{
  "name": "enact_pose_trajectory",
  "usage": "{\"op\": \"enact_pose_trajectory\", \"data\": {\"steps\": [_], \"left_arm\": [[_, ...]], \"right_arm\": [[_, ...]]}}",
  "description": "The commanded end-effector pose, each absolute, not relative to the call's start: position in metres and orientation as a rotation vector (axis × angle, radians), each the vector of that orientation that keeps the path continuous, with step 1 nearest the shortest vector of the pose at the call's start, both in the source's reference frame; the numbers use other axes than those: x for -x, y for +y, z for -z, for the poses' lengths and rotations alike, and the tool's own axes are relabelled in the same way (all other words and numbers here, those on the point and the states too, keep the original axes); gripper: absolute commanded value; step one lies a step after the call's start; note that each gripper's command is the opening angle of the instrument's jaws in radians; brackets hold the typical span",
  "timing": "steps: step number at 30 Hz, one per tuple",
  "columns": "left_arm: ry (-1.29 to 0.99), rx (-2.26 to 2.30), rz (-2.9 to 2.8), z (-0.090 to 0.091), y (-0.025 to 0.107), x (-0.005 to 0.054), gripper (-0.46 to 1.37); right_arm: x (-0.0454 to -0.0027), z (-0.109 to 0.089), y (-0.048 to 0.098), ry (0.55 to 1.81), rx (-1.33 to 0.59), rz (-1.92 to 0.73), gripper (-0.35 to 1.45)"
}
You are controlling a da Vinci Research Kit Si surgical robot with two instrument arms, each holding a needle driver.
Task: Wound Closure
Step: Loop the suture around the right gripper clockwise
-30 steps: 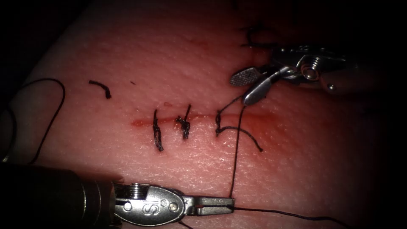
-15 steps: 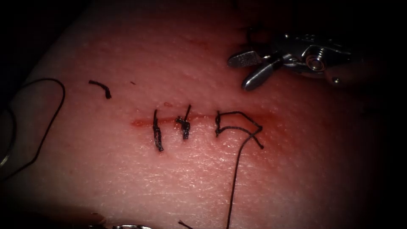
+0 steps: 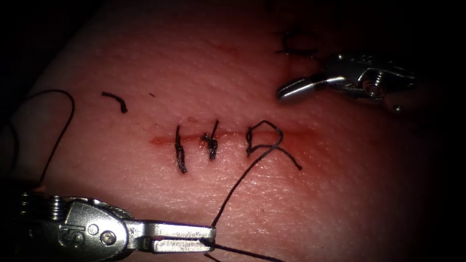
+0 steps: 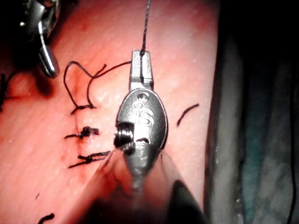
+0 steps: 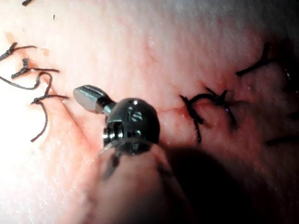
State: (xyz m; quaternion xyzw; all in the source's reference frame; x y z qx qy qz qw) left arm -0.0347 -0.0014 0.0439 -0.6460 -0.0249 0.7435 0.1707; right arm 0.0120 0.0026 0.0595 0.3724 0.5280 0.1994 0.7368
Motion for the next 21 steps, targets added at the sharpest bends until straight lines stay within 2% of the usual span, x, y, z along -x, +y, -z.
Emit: {"op": "enact_pose_trajectory", "data": {"steps": [1,12,21], "left_arm": [[-0.058,1.836,-2.113,-0.0443,-0.0007,0.0345,-0.35],[0.026,1.821,-2.112,-0.0493,0.0048,0.0339,-0.35],[0.059,1.81,-2.122,-0.0504,0.0054,0.0348,-0.35]], "right_arm": [[-0.0118,-0.0589,0.0022,1.16,-0.815,-0.438,-0.35],[-0.0111,-0.056,-0.0019,1.178,-0.848,-0.388,-0.35],[-0.0153,-0.0591,-0.0056,1.194,-0.828,-0.385,-0.35]]}}
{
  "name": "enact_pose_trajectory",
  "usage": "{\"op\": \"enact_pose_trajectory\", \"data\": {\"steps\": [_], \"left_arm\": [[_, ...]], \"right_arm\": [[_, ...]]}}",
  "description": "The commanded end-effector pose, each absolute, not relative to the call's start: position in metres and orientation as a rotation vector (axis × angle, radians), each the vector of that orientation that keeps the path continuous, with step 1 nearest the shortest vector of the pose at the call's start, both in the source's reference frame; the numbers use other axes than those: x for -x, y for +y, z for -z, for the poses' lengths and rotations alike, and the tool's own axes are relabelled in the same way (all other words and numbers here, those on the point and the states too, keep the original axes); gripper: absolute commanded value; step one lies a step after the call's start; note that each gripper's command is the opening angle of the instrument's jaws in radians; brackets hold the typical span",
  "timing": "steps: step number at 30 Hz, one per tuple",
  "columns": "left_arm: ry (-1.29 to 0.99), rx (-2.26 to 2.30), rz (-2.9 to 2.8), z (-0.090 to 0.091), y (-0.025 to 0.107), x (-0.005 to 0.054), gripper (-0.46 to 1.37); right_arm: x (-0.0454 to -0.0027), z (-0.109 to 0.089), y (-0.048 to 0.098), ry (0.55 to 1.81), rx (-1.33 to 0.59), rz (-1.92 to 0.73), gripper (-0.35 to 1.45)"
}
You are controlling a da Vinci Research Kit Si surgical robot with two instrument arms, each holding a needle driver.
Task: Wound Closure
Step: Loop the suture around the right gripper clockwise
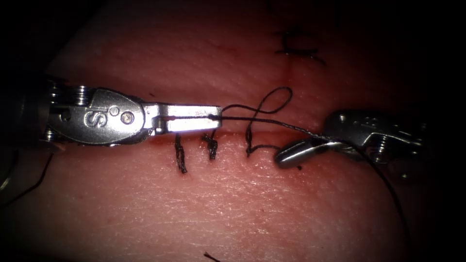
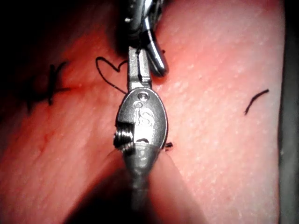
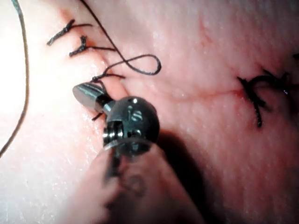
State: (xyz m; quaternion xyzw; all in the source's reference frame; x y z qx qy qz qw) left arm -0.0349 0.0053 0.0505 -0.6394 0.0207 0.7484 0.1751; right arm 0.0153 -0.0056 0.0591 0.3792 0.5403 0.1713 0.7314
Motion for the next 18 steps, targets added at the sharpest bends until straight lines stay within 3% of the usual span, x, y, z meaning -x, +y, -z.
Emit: {"op": "enact_pose_trajectory", "data": {"steps": [1,9,18], "left_arm": [[0.064,1.812,-2.126,-0.0504,0.0054,0.0348,-0.35],[0.067,1.821,-2.128,-0.0502,0.0043,0.0352,-0.35],[0.071,1.845,-2.14,-0.0505,0.0023,0.0361,-0.35]], "right_arm": [[-0.0157,-0.0593,-0.0056,1.204,-0.824,-0.394,-0.35],[-0.0192,-0.0611,-0.0039,1.321,-0.756,-0.516,-0.35],[-0.02,-0.0618,-0.0018,1.356,-0.689,-0.588,-0.35]]}}
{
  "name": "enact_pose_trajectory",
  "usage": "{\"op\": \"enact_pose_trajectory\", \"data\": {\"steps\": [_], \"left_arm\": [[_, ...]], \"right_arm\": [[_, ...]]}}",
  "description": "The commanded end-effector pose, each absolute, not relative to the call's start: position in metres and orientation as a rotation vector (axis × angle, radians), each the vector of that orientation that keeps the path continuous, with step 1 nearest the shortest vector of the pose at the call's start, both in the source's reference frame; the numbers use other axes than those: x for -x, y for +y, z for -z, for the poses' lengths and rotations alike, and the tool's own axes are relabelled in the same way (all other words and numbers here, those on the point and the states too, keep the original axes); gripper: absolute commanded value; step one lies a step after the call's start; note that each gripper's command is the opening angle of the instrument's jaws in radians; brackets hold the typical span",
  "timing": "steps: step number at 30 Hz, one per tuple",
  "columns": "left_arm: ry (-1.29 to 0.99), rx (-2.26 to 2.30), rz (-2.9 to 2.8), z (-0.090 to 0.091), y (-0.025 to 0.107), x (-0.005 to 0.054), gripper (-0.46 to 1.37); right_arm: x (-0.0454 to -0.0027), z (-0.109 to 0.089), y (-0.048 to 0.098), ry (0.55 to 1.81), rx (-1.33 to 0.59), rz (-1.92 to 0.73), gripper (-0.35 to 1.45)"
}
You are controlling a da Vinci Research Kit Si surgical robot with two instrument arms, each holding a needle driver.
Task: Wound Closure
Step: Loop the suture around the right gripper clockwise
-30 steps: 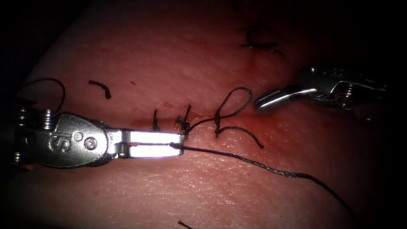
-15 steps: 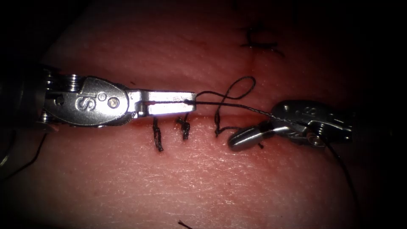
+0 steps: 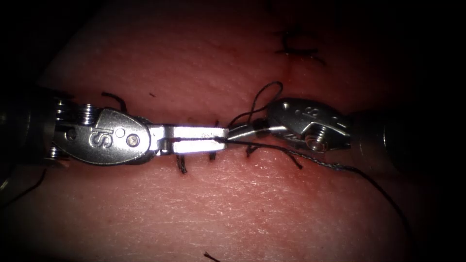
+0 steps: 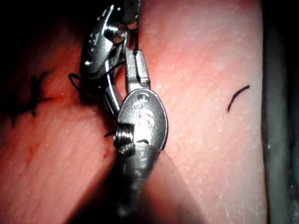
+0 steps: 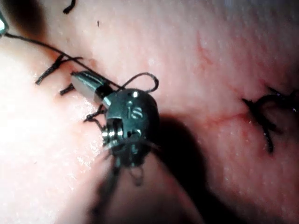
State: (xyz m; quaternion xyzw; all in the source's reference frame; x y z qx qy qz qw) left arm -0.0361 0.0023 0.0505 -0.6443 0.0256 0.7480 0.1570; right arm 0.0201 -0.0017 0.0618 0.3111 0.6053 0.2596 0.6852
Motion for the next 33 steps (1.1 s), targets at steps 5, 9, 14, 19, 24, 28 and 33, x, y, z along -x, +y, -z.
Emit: {"op": "enact_pose_trajectory", "data": {"steps": [5,9,14,19,24,28,33], "left_arm": [[0.047,1.859,-2.124,-0.051,0.001,0.037,-0.35],[0.026,1.862,-2.109,-0.052,0.001,0.0375,-0.35],[-0.003,1.859,-2.09,-0.055,0.001,0.038,-0.35],[-0.03,1.854,-2.073,-0.057,0.001,0.0378,-0.35],[-0.045,1.85,-2.064,-0.059,0.001,0.0376,-0.35],[-0.059,1.846,-2.051,-0.06,0.002,0.0378,-0.35],[-0.085,1.846,-2.03,-0.061,0.003,0.0382,-0.35]], "right_arm": [[-0.0197,-0.062,0.0,1.415,-0.639,-0.635,-0.35],[-0.0195,-0.062,0.001,1.476,-0.64,-0.665,-0.35],[-0.0194,-0.061,0.002,1.567,-0.697,-0.651,-0.35],[-0.0192,-0.061,0.002,1.645,-0.763,-0.604,-0.35],[-0.0192,-0.06,0.002,1.684,-0.829,-0.55,-0.35],[-0.0188,-0.06,0.002,1.703,-0.881,-0.507,-0.35],[-0.0181,-0.059,0.002,1.729,-0.955,-0.444,-0.35]]}}
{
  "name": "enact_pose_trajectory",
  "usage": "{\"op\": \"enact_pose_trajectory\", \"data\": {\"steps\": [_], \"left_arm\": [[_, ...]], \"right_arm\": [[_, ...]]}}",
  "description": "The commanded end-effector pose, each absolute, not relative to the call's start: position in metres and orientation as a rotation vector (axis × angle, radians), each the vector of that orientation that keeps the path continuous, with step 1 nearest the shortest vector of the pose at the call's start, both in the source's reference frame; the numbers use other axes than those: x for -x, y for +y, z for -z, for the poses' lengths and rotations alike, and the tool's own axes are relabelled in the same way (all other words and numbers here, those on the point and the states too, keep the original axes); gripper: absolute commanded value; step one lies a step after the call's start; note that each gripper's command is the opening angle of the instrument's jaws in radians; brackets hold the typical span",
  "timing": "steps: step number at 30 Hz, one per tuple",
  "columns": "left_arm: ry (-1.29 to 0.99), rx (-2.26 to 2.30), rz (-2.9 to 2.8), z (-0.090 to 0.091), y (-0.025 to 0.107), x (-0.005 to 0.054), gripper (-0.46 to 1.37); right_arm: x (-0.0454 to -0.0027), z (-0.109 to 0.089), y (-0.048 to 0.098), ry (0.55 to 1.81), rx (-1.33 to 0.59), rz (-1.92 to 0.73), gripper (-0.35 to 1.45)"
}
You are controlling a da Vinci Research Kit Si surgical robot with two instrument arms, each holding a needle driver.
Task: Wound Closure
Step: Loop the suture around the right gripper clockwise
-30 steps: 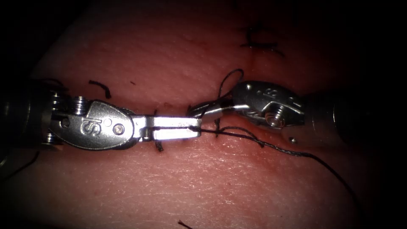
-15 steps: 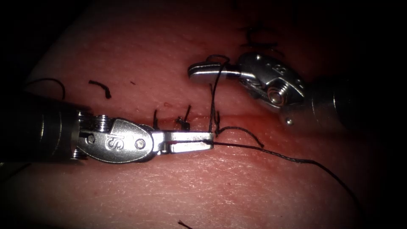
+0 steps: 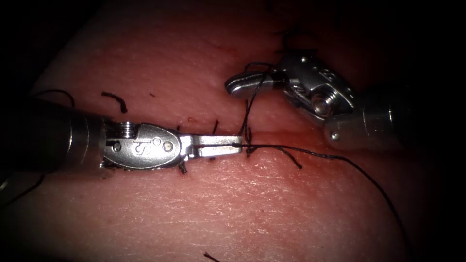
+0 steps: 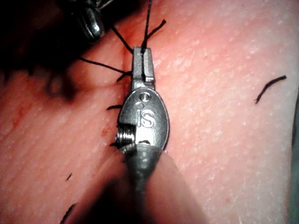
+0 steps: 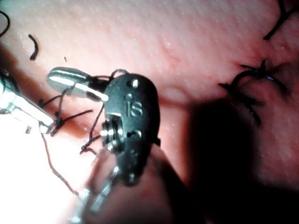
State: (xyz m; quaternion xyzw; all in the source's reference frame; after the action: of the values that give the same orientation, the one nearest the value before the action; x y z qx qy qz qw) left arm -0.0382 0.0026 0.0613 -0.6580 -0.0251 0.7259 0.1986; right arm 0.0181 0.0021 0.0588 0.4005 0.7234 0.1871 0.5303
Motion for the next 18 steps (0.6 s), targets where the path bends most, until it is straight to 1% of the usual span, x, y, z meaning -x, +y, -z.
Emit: {"op": "enact_pose_trajectory", "data": {"steps": [1,7,13,18], "left_arm": [[-0.085,1.85,-2.03,-0.0615,0.0025,0.0383,-0.35],[-0.104,1.859,-2.018,-0.0617,0.0025,0.0387,-0.35],[-0.113,1.869,-2.011,-0.0612,0.0026,0.0388,-0.35],[-0.118,1.873,-2.006,-0.0608,0.0027,0.0387,-0.35]], "right_arm": [[-0.018,-0.0585,0.0022,1.73,-0.952,-0.442,-0.35],[-0.0169,-0.0572,0.0029,1.695,-0.989,-0.294,-0.35],[-0.0161,-0.057,0.0033,1.586,-1.005,-0.191,-0.35],[-0.0162,-0.0568,0.0031,1.527,-1.016,-0.091,-0.35]]}}
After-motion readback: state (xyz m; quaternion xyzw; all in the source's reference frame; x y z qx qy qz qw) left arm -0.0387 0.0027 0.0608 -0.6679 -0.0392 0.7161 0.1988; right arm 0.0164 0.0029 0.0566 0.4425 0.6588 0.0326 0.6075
